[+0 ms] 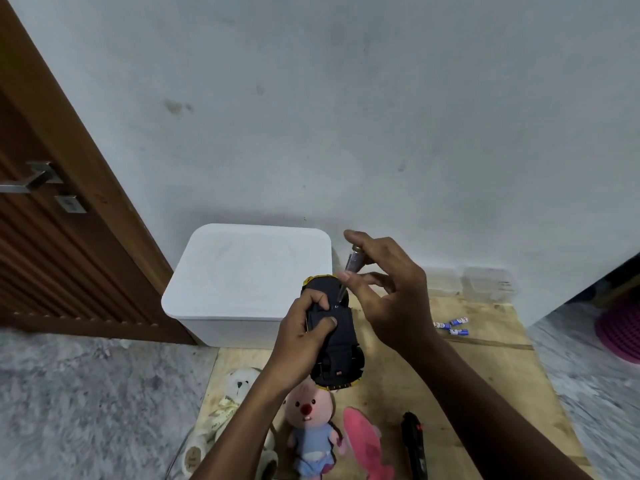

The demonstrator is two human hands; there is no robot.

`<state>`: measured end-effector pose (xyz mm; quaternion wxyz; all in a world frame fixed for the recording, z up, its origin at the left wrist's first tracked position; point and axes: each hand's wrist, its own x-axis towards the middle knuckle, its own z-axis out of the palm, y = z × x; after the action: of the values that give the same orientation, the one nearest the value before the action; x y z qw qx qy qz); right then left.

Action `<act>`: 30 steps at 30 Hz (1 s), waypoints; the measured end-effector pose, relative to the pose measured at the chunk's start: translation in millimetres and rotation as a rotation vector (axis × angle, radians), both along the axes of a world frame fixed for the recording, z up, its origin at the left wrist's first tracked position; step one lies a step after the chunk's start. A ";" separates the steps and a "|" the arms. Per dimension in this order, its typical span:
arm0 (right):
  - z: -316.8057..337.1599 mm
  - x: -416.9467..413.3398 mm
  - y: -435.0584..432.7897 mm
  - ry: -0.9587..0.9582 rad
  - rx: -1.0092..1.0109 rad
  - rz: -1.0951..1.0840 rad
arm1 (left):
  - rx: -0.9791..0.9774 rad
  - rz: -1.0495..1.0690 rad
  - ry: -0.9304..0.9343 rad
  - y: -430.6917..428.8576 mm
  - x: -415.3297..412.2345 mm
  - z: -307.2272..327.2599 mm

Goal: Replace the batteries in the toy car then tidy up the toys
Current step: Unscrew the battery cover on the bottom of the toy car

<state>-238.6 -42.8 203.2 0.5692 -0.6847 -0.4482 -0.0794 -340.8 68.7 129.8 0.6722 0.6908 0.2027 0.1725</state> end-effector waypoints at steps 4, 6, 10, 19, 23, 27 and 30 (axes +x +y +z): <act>-0.5 0.7 -1.2 0.073 -0.019 0.029 | -0.020 -0.007 0.006 1.5 -0.4 -0.2; 0.5 0.6 -1.9 0.062 -0.006 0.033 | -0.018 -0.005 0.007 1.8 -0.1 0.4; 0.4 0.9 -0.7 0.034 0.009 0.007 | -0.009 -0.007 -0.001 1.9 0.7 1.5; -1.0 0.0 0.0 0.020 -0.015 -0.017 | -0.004 -0.020 -0.010 2.2 2.0 0.8; -2.5 0.2 0.0 0.058 -0.003 -0.010 | -0.020 -0.024 -0.011 0.9 2.8 0.0; -0.7 0.0 -1.9 0.075 -0.002 0.009 | -0.019 -0.023 -0.023 0.7 3.6 0.3; 0.0 1.0 -2.1 0.025 0.016 -0.015 | -0.016 -0.018 -0.017 1.0 3.9 1.6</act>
<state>-237.6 -44.9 203.2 0.5795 -0.6843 -0.4355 -0.0788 -336.9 69.7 131.4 0.6809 0.6858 0.1922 0.1707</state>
